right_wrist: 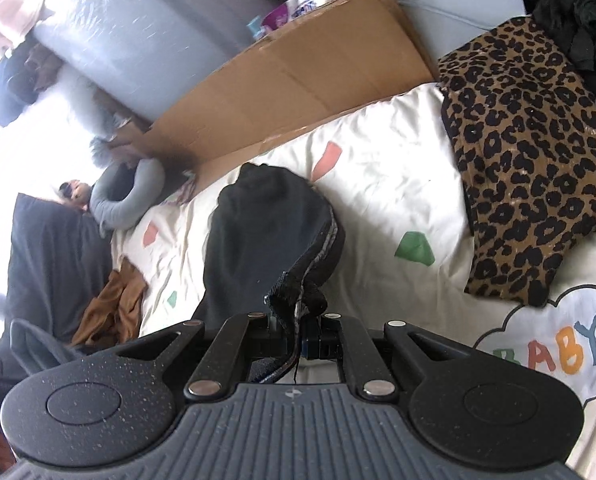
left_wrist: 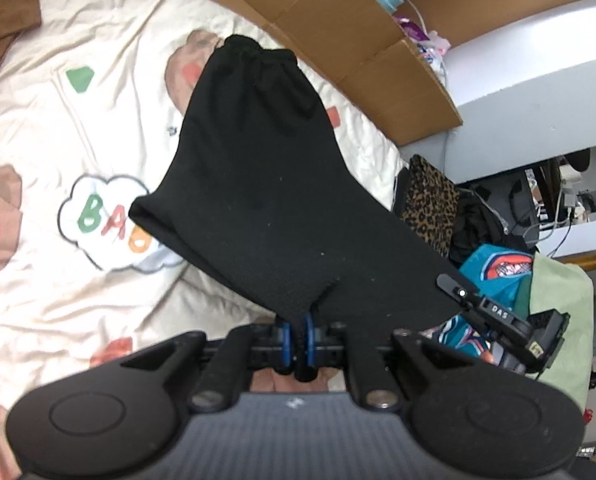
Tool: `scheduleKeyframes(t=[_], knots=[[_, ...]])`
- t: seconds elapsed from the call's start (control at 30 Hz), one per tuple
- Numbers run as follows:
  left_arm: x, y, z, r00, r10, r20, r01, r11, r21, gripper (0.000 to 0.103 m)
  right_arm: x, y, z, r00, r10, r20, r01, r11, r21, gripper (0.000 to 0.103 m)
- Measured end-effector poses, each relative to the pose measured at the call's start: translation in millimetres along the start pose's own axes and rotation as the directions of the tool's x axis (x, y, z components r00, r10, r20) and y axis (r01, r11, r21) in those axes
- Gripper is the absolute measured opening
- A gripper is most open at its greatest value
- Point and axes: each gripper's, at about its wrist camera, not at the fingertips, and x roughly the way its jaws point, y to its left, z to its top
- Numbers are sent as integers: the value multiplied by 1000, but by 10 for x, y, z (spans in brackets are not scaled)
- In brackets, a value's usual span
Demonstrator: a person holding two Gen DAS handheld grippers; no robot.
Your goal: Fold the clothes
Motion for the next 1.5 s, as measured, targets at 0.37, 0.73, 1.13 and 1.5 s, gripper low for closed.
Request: scheduleKeyframes(t=[0.37,0.73,1.13,1.5], knots=[[288,313,-322,996,-62,-69,64,998,27,8,-111,-17,-273,995,-67,-78,58,992,-108,4],[535,632,-880,988,-95,-120,91,995,-37,8,-208,-255,-722,986,-118,-120,110,991,-71,4],[927,972,-1076,983,-98,-155,76,987,-145,8,48,-688,-966,971,-136,-196,148,988,45,4],[1339,1207,-1193,974,-99,-206,52,974,-219,8,437,-1173,-1158,936,-179,-302,224,967,123,17]])
